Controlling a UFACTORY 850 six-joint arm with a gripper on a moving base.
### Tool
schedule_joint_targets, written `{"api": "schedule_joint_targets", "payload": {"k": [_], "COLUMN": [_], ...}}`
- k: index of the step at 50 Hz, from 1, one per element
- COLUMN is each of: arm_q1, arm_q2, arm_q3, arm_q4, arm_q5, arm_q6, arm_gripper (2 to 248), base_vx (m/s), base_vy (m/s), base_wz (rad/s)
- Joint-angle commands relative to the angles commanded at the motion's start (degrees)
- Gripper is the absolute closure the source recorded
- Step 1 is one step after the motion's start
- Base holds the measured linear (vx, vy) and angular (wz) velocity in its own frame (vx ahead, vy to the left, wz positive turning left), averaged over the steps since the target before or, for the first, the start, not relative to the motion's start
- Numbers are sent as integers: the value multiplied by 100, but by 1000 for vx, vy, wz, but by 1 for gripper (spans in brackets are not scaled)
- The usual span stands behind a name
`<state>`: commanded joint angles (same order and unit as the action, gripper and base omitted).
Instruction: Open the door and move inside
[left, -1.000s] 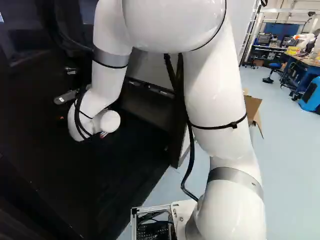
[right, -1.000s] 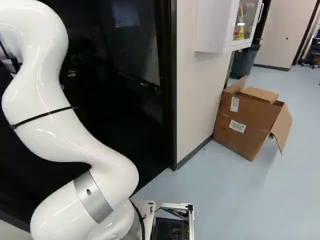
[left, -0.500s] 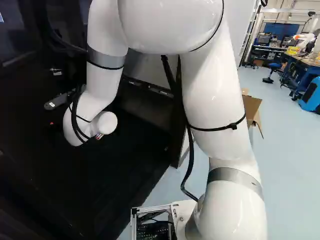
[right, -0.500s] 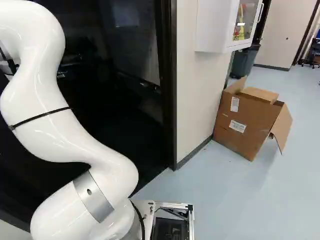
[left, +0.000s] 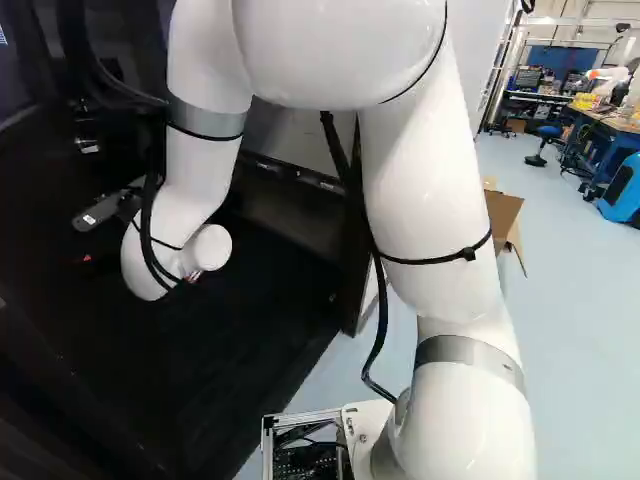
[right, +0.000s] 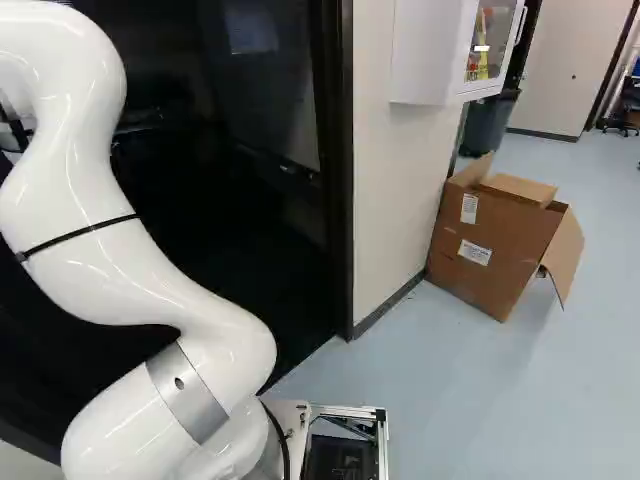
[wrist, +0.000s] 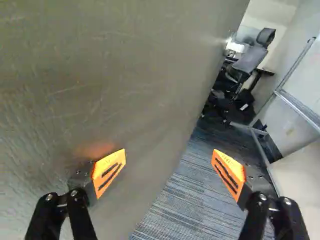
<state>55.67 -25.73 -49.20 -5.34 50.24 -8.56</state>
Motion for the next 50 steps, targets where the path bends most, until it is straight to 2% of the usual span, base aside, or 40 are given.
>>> {"api": "schedule_joint_targets", "payload": {"k": [25, 50], "arm_q1": [124, 232], "arm_q2": [6, -9], "arm_q3": [7, -13], "arm_q4": [-512, -845], "arm_q5": [108, 291], "arm_q6": [0, 0], "arm_gripper": [3, 3], "base_vx": [0, 0], "base_vy": [0, 0], "base_wz": [0, 0]}}
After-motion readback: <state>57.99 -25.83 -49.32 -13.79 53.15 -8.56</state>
